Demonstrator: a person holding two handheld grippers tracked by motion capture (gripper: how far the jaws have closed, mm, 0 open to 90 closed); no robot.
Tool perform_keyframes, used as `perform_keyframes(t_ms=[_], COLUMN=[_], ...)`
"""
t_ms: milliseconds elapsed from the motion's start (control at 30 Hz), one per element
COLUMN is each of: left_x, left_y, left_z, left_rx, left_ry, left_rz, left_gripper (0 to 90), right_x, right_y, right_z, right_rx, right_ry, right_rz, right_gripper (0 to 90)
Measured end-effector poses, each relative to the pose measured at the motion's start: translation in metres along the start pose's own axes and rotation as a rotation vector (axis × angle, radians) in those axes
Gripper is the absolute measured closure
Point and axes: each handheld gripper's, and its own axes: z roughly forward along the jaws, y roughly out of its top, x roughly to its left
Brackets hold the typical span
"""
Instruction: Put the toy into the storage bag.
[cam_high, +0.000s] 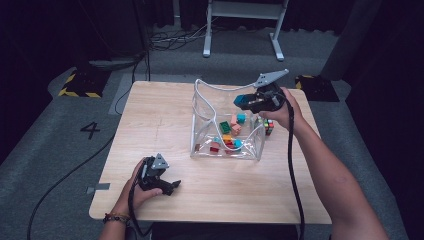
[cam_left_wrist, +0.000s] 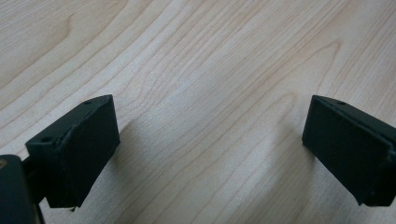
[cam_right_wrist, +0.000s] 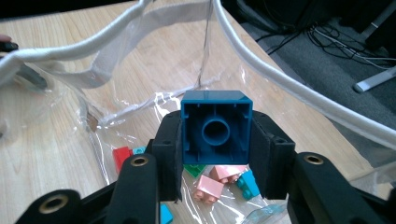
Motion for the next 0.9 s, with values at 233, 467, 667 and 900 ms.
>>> perform_keyframes(t_ms=[233, 467, 667, 900], left_x=[0.000, 0.000, 0.000, 0.000], left_y=[0.000, 0.000, 0.000, 0.000], left_z=[0.000, 0.000, 0.000, 0.000], left_rx=[-0.001, 0.000, -0.003, -0.003], left_ry=[0.001, 0.001, 0.000, -0.001], left_rz=[0.001, 0.002, 0.002, 0.001], left_gripper=[4.0, 4.0, 4.0, 4.0], right_x=[0.001, 0.001, 0.000, 0.000], right_y=[0.005, 0.009, 0.010, 0.008], right_z=[0.011, 0.019, 0.026, 0.034], right_rx=[0.045, 0.106, 0.201, 0.320], right_ry=[0.019, 0.040, 0.041, 0.055], right_rz=[-0.023, -0.034, -0.052, -0.073], right_gripper=[59.5, 59.4, 59.4, 59.4])
